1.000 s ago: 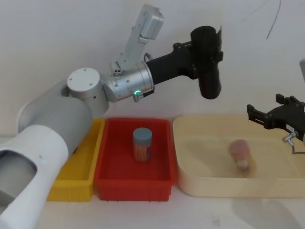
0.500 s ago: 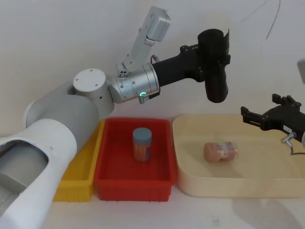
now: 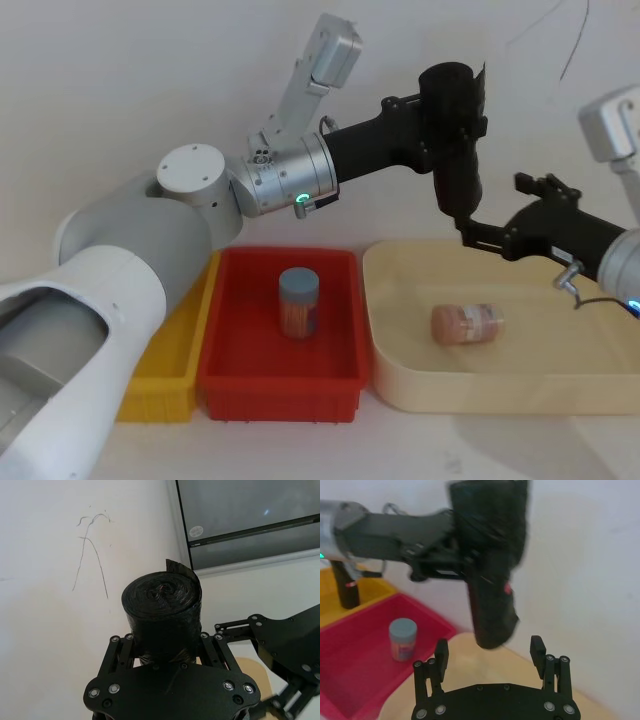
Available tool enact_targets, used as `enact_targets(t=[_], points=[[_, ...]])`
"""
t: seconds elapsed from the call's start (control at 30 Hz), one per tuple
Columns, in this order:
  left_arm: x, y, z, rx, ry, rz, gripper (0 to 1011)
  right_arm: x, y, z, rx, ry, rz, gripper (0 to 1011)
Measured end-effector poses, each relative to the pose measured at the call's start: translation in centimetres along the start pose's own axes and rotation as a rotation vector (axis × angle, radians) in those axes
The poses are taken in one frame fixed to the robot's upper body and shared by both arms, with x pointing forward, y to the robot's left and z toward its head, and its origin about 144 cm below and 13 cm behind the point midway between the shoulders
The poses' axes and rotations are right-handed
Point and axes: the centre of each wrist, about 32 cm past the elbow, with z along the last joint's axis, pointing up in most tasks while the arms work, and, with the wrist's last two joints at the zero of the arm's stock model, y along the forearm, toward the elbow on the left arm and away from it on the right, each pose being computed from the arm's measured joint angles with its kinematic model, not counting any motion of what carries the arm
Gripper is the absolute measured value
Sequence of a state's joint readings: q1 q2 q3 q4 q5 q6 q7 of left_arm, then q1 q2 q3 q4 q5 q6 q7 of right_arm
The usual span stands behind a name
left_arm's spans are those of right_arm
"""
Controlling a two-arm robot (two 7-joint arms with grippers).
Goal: Pick up the garbage bag with the one hand and transfer it to the other hand.
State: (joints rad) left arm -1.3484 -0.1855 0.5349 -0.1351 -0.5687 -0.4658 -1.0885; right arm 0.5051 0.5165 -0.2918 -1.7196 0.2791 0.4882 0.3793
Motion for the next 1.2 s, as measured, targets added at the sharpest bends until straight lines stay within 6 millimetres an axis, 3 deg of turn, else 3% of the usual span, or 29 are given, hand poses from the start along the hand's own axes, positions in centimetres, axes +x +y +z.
enact_targets(t=[0.6, 1.2], points=[[0.0, -0.1, 0.0, 0.001, 0.001, -0.003, 516, -2.6, 4.1, 1.8, -0.015, -0.200, -0.041, 1004], [0.0, -0.1, 0.0, 0.000, 0.002, -0.004, 516, -3.3, 7.2, 2.8, -0.042, -0.188, -0.101, 1004]])
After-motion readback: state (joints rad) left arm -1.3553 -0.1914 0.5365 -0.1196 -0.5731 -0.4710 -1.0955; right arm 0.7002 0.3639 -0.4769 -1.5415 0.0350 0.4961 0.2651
